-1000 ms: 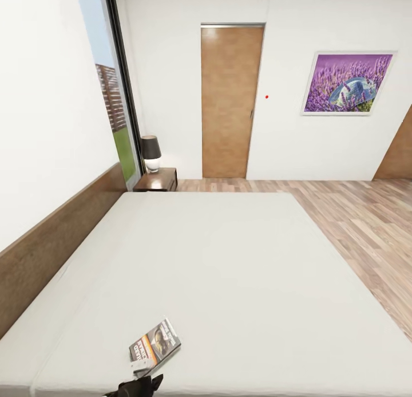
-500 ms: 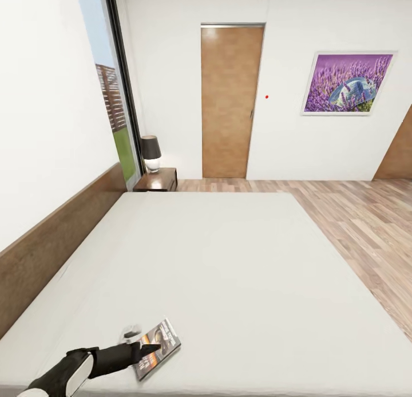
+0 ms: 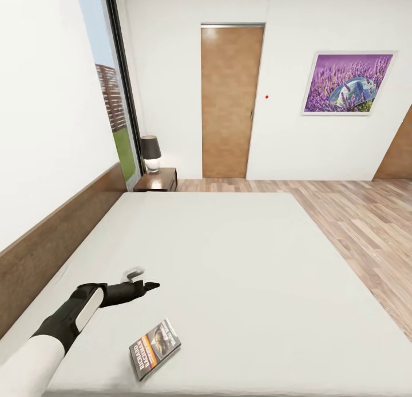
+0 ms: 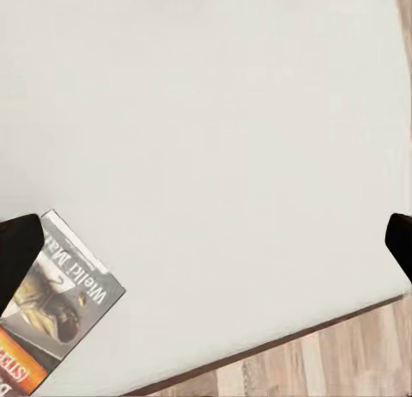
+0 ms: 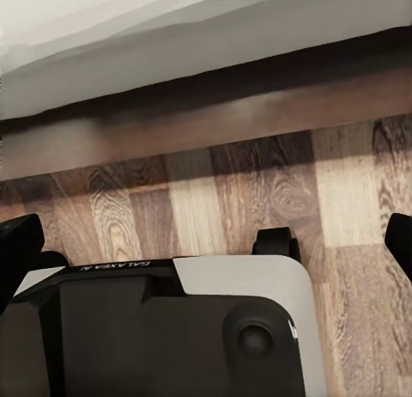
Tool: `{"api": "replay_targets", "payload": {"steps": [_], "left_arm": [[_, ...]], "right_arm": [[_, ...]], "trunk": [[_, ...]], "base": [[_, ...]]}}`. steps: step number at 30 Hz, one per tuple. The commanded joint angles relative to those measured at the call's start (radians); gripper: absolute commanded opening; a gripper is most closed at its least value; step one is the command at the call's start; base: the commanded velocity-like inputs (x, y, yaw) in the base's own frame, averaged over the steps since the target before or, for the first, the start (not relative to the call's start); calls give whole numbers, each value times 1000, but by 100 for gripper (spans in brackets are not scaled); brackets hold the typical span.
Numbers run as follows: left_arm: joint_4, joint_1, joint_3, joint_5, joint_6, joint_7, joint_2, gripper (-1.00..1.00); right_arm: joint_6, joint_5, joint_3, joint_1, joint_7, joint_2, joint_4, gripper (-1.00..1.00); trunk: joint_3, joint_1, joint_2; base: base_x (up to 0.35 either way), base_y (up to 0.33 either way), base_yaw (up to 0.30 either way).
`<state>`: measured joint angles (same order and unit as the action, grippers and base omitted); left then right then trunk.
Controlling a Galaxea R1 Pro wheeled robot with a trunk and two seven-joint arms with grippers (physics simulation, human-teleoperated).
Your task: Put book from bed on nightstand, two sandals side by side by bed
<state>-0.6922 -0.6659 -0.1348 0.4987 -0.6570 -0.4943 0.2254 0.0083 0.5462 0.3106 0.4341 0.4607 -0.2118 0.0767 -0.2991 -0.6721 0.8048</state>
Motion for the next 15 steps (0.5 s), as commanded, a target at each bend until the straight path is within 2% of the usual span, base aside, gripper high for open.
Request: {"api": "replay_targets", "payload": {"steps": [1,3,6,10,15], "left_arm": [[-2,-21,6,6,-5,60,-9,100],[0,-68,15,8,-6,132,-20,100],[3,-110,36,11,-6,168,-26,100],[50,-126,79,11,7,182,-49,100],[162,-131,97,7,102,198,-66,100]], "right_arm": [[1,11,7,2,7,0,3,100],[1,11,7,2,7,0,3,100],[1,11,7,2,7,-1,3,100],[1,13,7,2,8,-1,3,100],[1,16,7,2,9,-1,2,100]], "trunk": [[-1,0,1],[-1,0,1],[-1,0,1],[-2,0,1],[-7,0,1]], "base": [[0,0,0],[0,0,0],[0,0,0],[0,0,0],[0,0,0]]}}
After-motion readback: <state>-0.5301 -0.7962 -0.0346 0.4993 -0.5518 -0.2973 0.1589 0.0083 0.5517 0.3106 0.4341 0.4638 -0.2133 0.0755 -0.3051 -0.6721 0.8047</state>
